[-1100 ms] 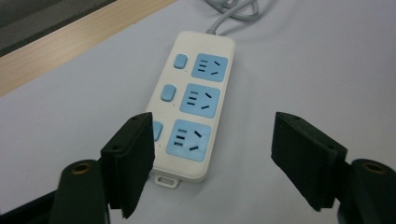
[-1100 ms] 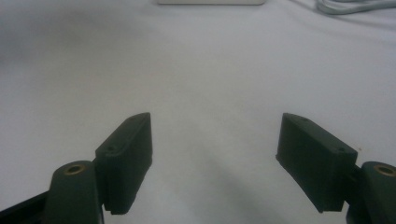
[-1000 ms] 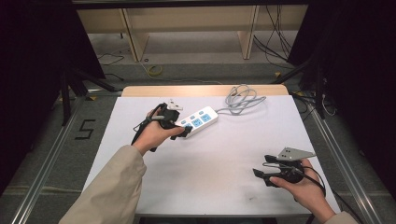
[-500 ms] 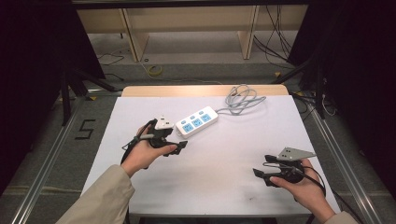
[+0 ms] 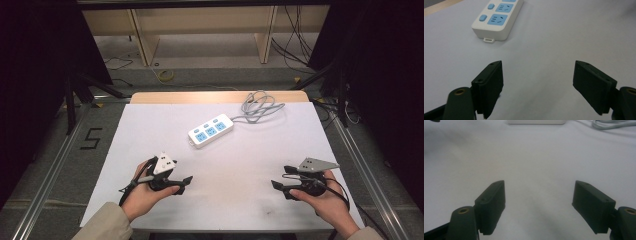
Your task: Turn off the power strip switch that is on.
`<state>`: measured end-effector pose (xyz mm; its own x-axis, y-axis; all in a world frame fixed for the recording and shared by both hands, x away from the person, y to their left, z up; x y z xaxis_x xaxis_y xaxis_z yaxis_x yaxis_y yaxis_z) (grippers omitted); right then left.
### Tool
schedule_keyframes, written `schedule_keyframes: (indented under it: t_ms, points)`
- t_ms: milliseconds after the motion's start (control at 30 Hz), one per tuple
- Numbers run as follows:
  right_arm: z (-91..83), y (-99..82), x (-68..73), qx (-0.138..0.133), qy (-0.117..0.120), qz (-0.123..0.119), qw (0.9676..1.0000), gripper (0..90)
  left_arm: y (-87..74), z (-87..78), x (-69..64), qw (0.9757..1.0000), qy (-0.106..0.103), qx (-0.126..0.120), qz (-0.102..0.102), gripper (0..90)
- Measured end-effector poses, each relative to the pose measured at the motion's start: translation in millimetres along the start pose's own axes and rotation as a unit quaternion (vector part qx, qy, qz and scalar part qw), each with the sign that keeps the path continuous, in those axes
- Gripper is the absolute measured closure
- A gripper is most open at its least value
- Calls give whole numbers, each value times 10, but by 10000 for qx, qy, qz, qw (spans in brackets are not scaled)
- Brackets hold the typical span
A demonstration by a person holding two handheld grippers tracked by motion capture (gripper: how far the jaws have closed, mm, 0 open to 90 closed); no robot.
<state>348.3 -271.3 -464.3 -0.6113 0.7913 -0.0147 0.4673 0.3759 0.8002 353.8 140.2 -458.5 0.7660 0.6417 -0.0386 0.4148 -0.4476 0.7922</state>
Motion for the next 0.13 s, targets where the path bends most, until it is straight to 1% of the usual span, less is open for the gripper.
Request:
schedule_keyframes:
  t_ms: [133]
  points:
    - [-10,0,-8,-17,-6,-3,10000,267,-27,-33,-22,10000,24,-59,-12,237]
Point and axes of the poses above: each handheld gripper's, and its own axes: z roughly forward along the jaws, y roughly out of its top, x roughly to its left, the point moved 2 cm from there along z, roughly forward along the jaws, and after that the axes turned 8 degrees about -y, right-handed, at the moved point
